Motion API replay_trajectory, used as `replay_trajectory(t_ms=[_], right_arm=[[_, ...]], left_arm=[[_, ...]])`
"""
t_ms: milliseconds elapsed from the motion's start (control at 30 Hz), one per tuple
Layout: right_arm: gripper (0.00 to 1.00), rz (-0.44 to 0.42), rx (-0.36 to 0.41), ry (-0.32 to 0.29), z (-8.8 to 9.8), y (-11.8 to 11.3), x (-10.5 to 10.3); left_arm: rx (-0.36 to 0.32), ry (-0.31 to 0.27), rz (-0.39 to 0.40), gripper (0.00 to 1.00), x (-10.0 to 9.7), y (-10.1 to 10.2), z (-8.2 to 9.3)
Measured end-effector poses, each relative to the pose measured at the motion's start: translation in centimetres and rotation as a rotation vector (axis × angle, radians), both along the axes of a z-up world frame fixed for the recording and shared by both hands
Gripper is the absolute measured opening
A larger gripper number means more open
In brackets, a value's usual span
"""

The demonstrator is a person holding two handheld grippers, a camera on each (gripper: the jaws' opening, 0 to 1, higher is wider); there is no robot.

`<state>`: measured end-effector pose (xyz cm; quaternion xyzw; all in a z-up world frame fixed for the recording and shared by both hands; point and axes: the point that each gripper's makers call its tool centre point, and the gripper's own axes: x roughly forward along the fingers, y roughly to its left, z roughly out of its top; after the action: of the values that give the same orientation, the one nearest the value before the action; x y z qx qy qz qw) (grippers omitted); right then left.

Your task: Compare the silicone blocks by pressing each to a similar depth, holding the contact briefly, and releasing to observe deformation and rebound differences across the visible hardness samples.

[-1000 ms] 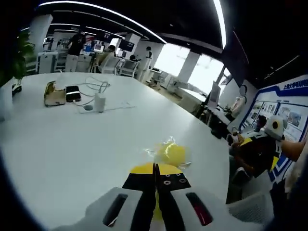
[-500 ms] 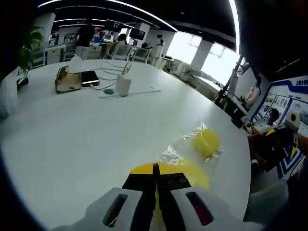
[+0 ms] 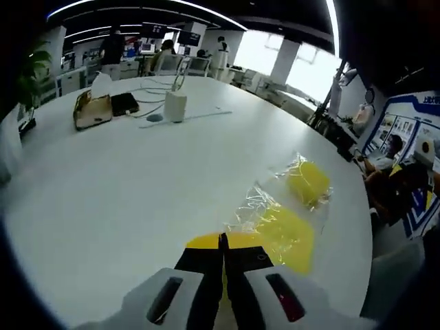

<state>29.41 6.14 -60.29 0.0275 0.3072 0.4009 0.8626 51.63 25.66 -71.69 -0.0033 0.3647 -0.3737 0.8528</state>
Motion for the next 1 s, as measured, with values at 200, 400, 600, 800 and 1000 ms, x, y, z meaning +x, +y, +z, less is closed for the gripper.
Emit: replay_trajectory(t_ms=[200, 400, 600, 800, 1000], right_arm=[[0.69, -0.004, 0.007, -0.006, 0.3, -0.1, 0.2], [0.68, -0.001, 0.008, -0.004, 0.2, -0.1, 0.0], [0.68, 0.002, 0.002, 0.007, -0.2, -0.2, -0.3], [0.68, 0.006, 0.004, 0.013, -0.3, -0.1, -0.7], [0.68, 0.008, 0.007, 0.01, -0.2, -0.1, -0.7]], left_arm=[[0.012, -0.006, -0.009, 0.0, 0.1, 0.1, -0.1], [0.026, -0.06, -0.021, 0.0, 0.3, 0.2, 0.2], [0.039, -0.091, -0.005, 0.17, 0.8, 0.6, 0.2], [0.027, -0.088, 0.005, 0.28, 1.0, 0.8, 0.4], [0.005, -0.088, 0.024, 0.33, 0.7, 0.5, 1.2]])
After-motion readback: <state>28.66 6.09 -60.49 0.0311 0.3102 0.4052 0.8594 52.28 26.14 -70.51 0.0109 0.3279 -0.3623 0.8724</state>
